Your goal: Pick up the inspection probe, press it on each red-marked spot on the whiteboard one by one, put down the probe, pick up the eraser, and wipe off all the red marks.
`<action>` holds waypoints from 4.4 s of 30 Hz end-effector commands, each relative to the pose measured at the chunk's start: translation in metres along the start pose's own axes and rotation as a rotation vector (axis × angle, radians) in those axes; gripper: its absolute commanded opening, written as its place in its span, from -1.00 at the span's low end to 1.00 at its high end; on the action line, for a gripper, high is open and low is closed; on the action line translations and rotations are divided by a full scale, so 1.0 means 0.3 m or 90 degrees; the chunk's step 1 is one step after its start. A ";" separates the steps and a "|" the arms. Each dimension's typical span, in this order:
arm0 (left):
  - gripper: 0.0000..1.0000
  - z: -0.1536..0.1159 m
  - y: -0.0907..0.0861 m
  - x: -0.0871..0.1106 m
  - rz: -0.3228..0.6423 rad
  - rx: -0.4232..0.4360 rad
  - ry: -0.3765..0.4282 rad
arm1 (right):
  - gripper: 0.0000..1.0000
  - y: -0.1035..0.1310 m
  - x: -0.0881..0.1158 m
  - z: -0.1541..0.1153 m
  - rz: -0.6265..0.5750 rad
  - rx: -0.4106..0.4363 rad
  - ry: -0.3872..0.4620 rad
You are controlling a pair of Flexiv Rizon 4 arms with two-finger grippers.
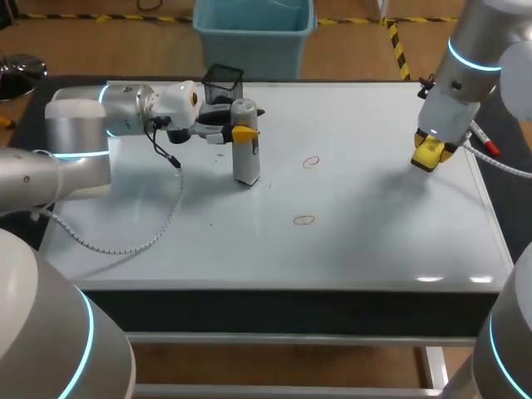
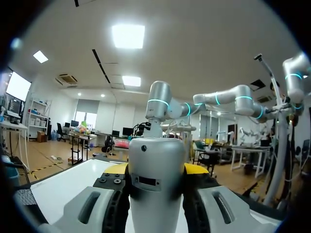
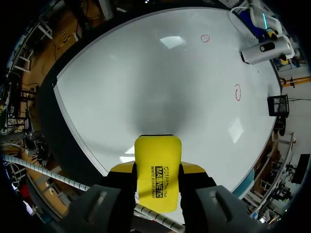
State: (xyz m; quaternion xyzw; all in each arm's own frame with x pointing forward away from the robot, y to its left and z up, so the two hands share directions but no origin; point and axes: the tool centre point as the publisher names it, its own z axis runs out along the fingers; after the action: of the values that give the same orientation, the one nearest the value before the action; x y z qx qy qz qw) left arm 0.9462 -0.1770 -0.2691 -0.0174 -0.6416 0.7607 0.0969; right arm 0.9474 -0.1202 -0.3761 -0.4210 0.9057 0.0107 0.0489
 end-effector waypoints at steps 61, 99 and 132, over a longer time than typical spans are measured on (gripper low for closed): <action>-1.00 -0.541 -0.359 0.013 0.105 -0.037 -0.200 | -1.00 -0.003 -0.001 -0.001 -0.001 0.001 0.002; -1.00 -0.769 -0.381 -0.044 0.100 -0.022 -0.270 | -1.00 0.230 -0.278 -0.075 -0.132 0.012 0.019; -1.00 -0.769 -0.381 -0.044 0.100 -0.022 -0.270 | -1.00 0.852 -0.940 0.139 -0.413 -0.059 0.079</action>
State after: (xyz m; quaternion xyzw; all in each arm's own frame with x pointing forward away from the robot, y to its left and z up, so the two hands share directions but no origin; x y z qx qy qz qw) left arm 1.0086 0.0632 -0.2001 0.0909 -0.6575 0.7413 -0.0992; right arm 0.9274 0.2277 -0.3898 -0.6869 0.7239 0.0558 0.0320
